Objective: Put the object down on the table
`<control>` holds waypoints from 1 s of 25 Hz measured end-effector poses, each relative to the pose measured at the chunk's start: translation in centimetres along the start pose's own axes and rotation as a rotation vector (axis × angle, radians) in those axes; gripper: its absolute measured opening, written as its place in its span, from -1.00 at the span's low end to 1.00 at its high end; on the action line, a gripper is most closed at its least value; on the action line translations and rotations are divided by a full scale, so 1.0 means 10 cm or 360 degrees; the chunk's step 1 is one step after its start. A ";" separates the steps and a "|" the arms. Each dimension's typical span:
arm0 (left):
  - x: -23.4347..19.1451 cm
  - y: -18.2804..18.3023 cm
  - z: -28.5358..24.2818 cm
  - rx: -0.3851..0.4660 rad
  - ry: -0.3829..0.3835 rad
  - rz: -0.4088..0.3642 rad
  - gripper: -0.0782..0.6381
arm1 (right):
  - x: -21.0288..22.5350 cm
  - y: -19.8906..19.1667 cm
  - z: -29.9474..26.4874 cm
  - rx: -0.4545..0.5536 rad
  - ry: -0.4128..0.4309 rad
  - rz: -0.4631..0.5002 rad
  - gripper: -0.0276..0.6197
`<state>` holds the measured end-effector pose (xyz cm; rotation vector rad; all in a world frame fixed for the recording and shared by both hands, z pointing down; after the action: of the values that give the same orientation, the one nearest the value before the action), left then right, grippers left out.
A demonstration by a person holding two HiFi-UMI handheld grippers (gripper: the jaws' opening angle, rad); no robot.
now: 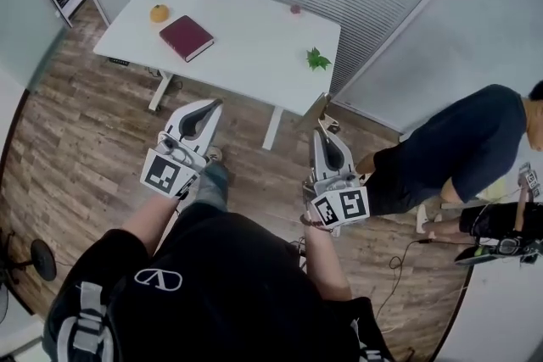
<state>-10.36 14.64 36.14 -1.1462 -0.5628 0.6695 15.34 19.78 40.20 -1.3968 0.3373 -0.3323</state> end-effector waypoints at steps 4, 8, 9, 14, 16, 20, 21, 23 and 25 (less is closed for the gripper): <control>-0.51 -0.22 -0.50 0.0028 -0.0048 0.0024 -0.77 | 0.25 -0.10 -0.60 0.0001 -0.0033 0.0007 -0.90; -1.22 -0.46 -1.14 0.0003 -0.0131 0.0066 -0.77 | 0.55 -0.13 -1.40 -0.0019 -0.0067 0.0044 -0.90; -1.41 -0.52 -1.30 -0.0010 -0.0152 0.0074 -0.77 | 0.63 -0.13 -1.61 -0.0024 -0.0077 0.0052 -0.90; -2.26 -0.97 -2.02 -0.0111 -0.0243 0.0110 -0.77 | 1.03 -0.25 -2.58 -0.0026 -0.0121 0.0085 -0.90; -2.51 -1.11 -2.28 -0.0110 -0.0271 0.0104 -0.77 | 1.19 -0.32 -2.90 -0.0022 -0.0138 0.0100 -0.90; -2.77 -1.26 -2.67 -0.0100 -0.0319 0.0118 -0.77 | 1.45 -0.41 -3.28 -0.0039 -0.0171 0.0088 -0.90; -2.83 -1.29 -2.75 -0.0100 -0.0325 0.0124 -0.77 | 1.50 -0.43 -3.37 -0.0041 -0.0172 0.0078 -0.90; -2.91 -1.34 -2.89 -0.0100 -0.0331 0.0136 -0.77 | 1.58 -0.47 -3.52 -0.0046 -0.0171 0.0069 -0.90; -2.93 -1.40 -2.98 -0.0113 -0.0334 0.0146 -0.77 | 1.64 -0.49 -3.60 -0.0055 -0.0165 0.0073 -0.90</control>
<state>-6.55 -29.21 38.01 -1.1809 -0.7198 0.8608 14.96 -20.11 39.35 -1.4323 0.2903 -0.2165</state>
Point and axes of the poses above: the fingertips, and each gripper's own axes: z backward along the fingers, x to its right, y out of its top, the point moved 6 cm from there along z, backward along the fingers, and after that the axes turned 6 degrees about z, right-handed, at the moved point
